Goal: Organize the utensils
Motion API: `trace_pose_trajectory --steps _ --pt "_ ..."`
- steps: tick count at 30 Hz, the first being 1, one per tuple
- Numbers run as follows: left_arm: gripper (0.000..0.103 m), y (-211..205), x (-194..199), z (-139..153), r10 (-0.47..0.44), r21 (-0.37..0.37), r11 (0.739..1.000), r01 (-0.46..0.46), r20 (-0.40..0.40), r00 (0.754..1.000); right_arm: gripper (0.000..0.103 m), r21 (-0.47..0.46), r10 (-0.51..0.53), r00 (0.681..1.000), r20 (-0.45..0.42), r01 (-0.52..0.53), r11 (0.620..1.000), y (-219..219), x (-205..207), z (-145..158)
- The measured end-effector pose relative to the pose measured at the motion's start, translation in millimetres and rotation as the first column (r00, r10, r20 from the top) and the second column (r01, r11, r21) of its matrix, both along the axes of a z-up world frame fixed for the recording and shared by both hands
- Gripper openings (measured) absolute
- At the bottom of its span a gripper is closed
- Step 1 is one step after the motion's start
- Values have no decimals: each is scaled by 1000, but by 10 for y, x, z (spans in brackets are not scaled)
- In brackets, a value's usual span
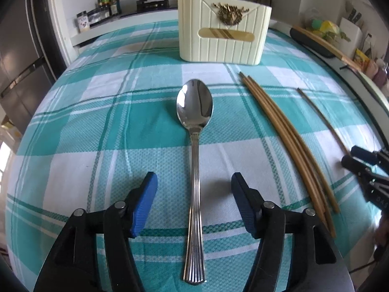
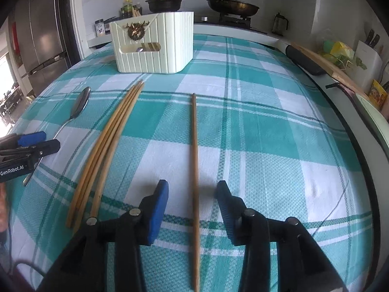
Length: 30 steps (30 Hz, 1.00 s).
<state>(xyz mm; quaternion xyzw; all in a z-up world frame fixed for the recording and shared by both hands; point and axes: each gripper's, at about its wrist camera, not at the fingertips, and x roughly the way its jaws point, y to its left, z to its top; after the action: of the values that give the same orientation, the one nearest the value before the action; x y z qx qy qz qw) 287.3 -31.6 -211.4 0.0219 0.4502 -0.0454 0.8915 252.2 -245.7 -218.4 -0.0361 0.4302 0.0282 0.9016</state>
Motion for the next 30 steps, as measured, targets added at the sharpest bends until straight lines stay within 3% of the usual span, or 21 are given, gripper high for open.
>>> trace_pose_trajectory --steps 7,10,20,30 --pt "97 96 65 -45 22 20 1000 -21 -39 999 43 -1 23 999 -25 -23 1000 6 39 0" --pt "102 137 82 -67 19 19 1000 -18 -49 999 44 8 43 998 -47 -43 999 -15 73 4" --pt "94 155 328 4 -120 -18 993 119 -101 988 45 8 179 965 -190 -180 984 -39 301 53" --pt "82 -4 818 14 -148 15 988 152 -151 977 36 10 201 952 -231 -204 979 116 952 77"
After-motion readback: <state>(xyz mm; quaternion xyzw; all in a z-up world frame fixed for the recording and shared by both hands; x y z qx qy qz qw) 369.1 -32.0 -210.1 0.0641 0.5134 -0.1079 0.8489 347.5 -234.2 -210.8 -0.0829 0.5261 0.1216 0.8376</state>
